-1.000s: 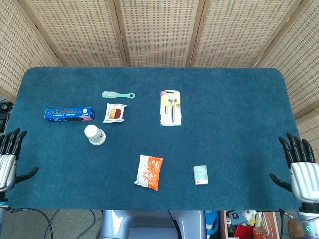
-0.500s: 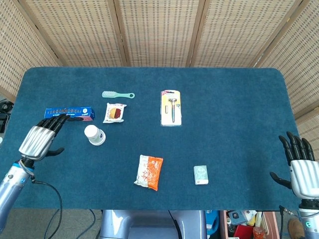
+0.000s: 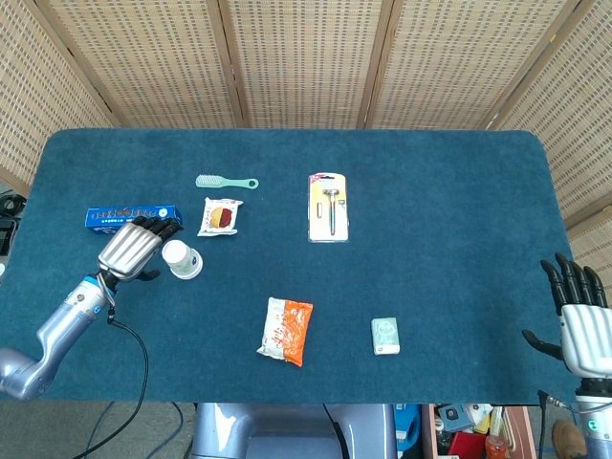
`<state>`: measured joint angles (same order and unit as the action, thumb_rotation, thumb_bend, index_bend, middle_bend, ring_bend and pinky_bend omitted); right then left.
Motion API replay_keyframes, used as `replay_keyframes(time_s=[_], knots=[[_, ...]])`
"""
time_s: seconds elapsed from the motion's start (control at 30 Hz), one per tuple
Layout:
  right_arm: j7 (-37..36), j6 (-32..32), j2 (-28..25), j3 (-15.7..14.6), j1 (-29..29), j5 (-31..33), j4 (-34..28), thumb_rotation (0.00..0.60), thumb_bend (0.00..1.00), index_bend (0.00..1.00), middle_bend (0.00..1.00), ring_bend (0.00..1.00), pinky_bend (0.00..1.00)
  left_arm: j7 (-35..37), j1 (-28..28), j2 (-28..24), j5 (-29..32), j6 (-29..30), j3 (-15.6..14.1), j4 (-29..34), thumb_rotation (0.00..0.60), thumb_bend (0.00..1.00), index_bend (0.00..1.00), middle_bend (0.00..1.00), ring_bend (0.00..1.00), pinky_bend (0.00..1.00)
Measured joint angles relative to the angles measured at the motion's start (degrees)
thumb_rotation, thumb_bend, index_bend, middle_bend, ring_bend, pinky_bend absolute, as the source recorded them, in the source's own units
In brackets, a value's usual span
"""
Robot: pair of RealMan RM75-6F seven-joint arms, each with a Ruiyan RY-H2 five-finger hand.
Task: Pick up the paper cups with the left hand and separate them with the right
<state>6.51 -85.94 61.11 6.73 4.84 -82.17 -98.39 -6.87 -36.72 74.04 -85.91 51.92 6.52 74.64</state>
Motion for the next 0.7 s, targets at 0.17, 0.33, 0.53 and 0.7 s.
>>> replay_keyframes(time_s=[0.17,0.33,0.53,0.7], knots=[[0.0,0.22,0.04,0.01,0.08,0.12,0.03,0.6,0.0,0.0,0.0,0.0,0.0,-0.49,-0.93,2.3,0.91,-0.5,-0.36,-2.46,0.6,0.19,0.25,0.26,0.27,0.3],[-0.24,0.36,0.06,-0.01,0.16,0.08,0.14,0.6,0.0,0.0,0.0,0.0,0.0,0.05,-1.27,3.9,1.92,-0.42,-0.42,-4.58,0.6,0.19,0.3,0.31,0.31,0.33],[-0.51,0.58,0.02,0.05,0.23,0.29,0.24,0.6,0.0,0.0,0.0,0.0,0.0,3.58,-1.54,6.01,1.54,1.07,-0.62,-7.53,0.6,0.19,0.33,0.34,0.34,0.35],[-0.96,0.79,-0.08,0.09,0.28,0.46,0.31,0.6,0.0,0.0,0.0,0.0,0.0,4.77,-2.14,7.41,1.6,0.87,-1.18,-9.5,0.6,0.19,0.34,0.34,0.34,0.35]])
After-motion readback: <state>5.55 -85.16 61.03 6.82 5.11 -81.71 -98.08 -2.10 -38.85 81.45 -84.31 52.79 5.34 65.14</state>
